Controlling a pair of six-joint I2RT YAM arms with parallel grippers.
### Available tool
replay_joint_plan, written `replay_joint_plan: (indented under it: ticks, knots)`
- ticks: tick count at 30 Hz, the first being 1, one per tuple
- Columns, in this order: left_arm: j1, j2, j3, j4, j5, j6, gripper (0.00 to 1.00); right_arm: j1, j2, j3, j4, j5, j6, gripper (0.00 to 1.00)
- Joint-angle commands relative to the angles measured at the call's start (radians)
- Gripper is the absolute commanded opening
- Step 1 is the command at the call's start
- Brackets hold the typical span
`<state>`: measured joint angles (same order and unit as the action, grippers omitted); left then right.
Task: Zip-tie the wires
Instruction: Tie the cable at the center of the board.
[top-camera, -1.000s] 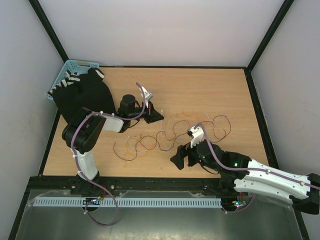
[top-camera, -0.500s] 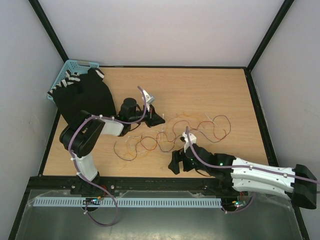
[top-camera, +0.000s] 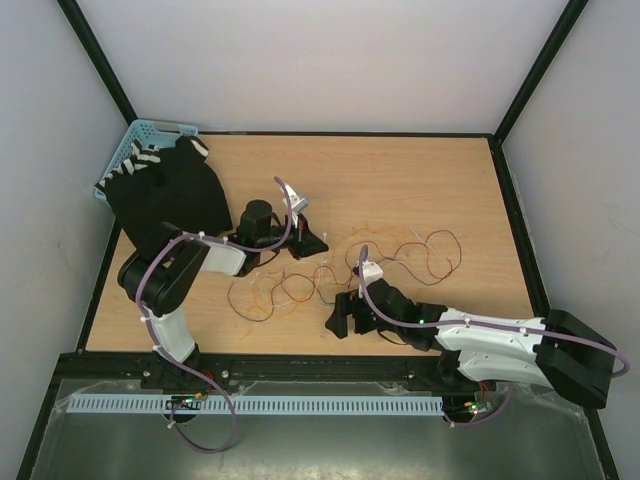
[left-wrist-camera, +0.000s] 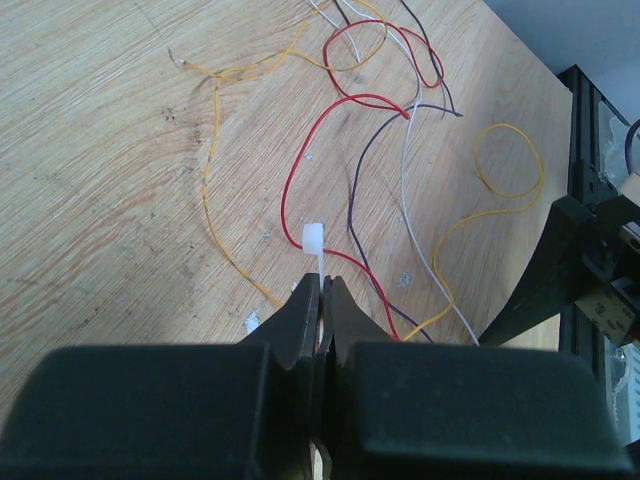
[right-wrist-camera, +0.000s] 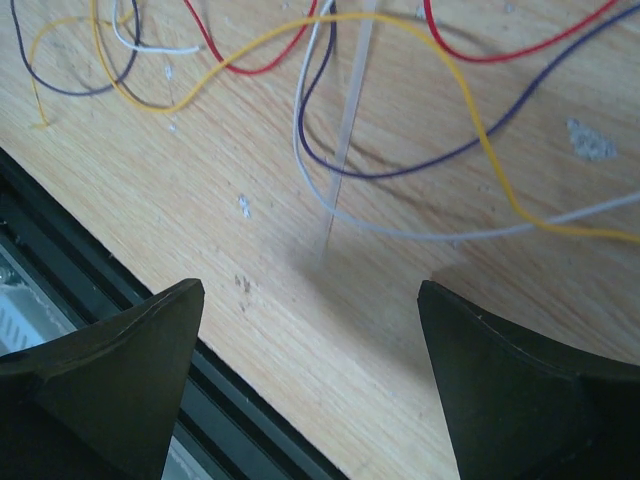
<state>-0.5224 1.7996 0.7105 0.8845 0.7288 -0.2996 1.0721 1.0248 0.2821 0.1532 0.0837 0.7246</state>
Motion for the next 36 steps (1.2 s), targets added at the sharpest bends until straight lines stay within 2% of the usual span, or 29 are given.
replay_joint_plan:
  ticks: [1,6,11,22,26,31,36]
  knots:
    - [-0.006,-0.031,-0.019,0.033,0.014,0.013,0.0,-0.035,0.076,0.01,0.12,-0.043,-0.046,0.99]
    - [-0.01,-0.036,-0.037,0.032,0.007,0.014,0.0,-0.083,0.207,0.072,0.159,-0.076,-0.117,0.99]
    - [-0.014,-0.032,-0.043,0.031,0.002,0.012,0.0,-0.18,0.328,0.138,0.215,-0.175,-0.198,0.99]
    - [-0.02,-0.018,-0.038,0.032,-0.01,-0.001,0.0,-0.261,0.521,0.341,0.189,-0.228,-0.345,0.99]
    - [-0.019,-0.018,-0.041,0.032,-0.013,-0.004,0.0,-0.26,0.486,0.319,0.194,-0.272,-0.379,0.99]
    - [-0.018,-0.005,-0.036,0.031,-0.008,-0.009,0.0,-0.261,0.336,0.228,0.195,-0.332,-0.489,0.99]
    - [-0.018,0.015,-0.017,0.031,0.011,-0.031,0.0,-0.26,0.208,0.205,0.056,-0.424,-0.617,0.99]
